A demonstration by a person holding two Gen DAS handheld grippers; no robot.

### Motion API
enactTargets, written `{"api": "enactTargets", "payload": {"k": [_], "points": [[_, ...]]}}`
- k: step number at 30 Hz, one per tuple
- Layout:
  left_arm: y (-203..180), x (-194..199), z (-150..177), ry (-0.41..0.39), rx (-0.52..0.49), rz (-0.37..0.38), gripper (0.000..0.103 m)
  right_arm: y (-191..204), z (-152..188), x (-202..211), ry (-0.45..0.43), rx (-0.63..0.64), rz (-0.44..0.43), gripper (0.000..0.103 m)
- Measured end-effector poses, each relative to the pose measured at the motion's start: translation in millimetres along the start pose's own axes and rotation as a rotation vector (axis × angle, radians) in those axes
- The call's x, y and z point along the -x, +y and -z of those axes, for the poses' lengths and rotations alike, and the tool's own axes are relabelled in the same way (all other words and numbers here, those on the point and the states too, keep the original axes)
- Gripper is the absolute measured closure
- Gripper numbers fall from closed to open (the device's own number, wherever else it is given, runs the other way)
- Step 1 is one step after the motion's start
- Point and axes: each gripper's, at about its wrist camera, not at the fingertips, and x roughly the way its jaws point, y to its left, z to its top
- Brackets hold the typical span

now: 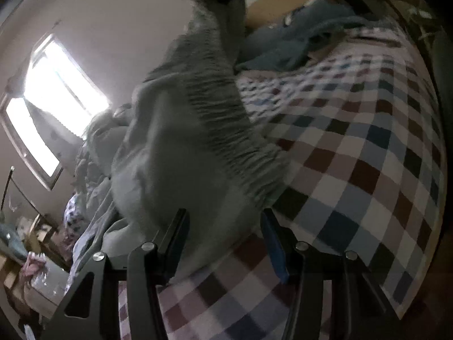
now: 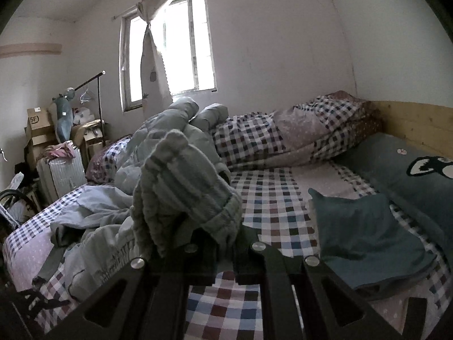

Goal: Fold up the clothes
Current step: 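Lift the trousers off the bed by both cuffs with both grippers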

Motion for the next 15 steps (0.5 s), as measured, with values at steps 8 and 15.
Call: {"api": "enactTargets", "payload": {"k": [8, 15], "points": [[-10.5, -25.8, -16.4, 0.058, -0.016, 0.001, 0.047, -7.1, 12.0, -2.1, 0.032, -0.011, -0.006, 0.096], [-15.0, -20.5, -19.9, 0.058, -0.010, 0.040, 0.085, -10.4, 20.4, 0.8, 0.058, -0.012, -0.009, 0.096]]}}
